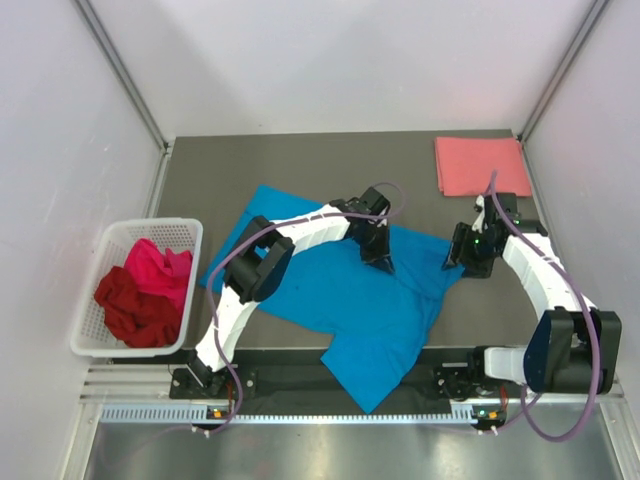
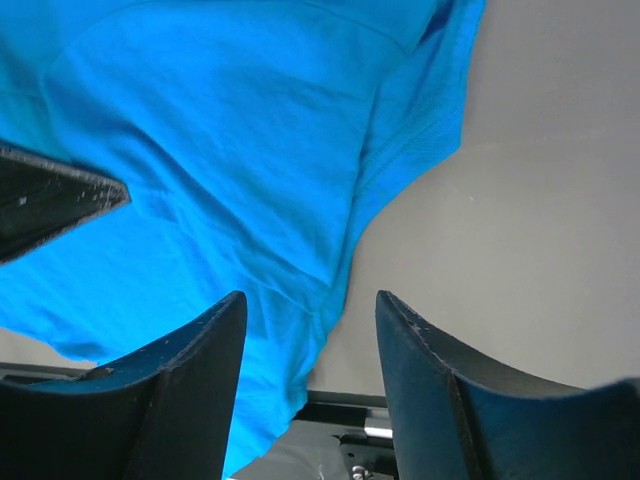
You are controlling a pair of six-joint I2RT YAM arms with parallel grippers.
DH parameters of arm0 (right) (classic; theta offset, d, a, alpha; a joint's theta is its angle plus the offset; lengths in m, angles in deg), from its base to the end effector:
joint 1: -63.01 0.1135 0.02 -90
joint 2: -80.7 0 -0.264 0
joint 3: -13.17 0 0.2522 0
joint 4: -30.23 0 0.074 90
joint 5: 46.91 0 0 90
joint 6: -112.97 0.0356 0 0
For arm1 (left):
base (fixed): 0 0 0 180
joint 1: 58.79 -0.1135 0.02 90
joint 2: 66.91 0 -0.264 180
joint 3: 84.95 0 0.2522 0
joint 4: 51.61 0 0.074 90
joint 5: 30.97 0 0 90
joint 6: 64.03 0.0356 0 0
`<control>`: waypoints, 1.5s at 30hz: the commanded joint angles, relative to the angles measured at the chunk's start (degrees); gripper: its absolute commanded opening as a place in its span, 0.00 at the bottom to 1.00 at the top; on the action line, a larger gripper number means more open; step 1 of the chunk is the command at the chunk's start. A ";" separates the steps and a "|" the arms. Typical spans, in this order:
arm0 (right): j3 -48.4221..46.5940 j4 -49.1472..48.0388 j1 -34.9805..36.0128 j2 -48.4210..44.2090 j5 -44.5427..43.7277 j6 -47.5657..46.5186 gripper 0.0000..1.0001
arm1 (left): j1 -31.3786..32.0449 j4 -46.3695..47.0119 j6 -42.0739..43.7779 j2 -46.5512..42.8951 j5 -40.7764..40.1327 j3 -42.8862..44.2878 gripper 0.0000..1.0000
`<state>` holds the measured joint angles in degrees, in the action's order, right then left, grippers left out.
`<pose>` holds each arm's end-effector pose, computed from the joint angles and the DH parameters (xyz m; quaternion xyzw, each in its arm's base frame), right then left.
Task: Fold and stack the t-shirts
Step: Fold the tshirt
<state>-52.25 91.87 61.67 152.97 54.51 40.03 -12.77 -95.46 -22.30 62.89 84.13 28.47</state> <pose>0.2300 0.0017 0.2336 0.1380 0.9680 0.1222 0.1706 0.3250 -0.3586 0.1530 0.0373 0.9443 -0.3266 0.0166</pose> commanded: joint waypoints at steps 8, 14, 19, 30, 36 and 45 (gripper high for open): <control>-1.08 -8.83 -5.24 6.04 10.26 4.55 0.62 | -0.84 -8.58 6.25 -6.40 1.62 -0.96 0.00; 0.15 -18.15 -7.35 10.69 14.42 8.25 0.68 | -1.72 -11.49 9.42 -7.98 1.88 -1.57 0.00; -0.11 -20.71 -9.72 15.79 15.48 9.92 0.69 | -2.78 -10.79 10.30 -8.16 3.63 -2.10 0.00; -1.08 -22.65 -12.45 19.22 13.28 9.66 0.62 | -4.71 -10.17 12.15 -8.95 10.57 -4.99 0.00; -0.90 -24.41 -12.45 21.51 14.33 10.01 0.49 | -5.24 -10.34 12.59 -9.92 11.63 -7.55 0.00; -2.74 -14.60 -10.88 14.41 9.86 5.01 0.62 | -5.77 -9.73 12.50 -6.40 11.28 -6.93 0.00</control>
<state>-52.38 71.78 49.95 173.86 67.49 48.55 -18.17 -105.05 -10.89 57.01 94.36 20.80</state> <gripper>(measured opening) 0.593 0.018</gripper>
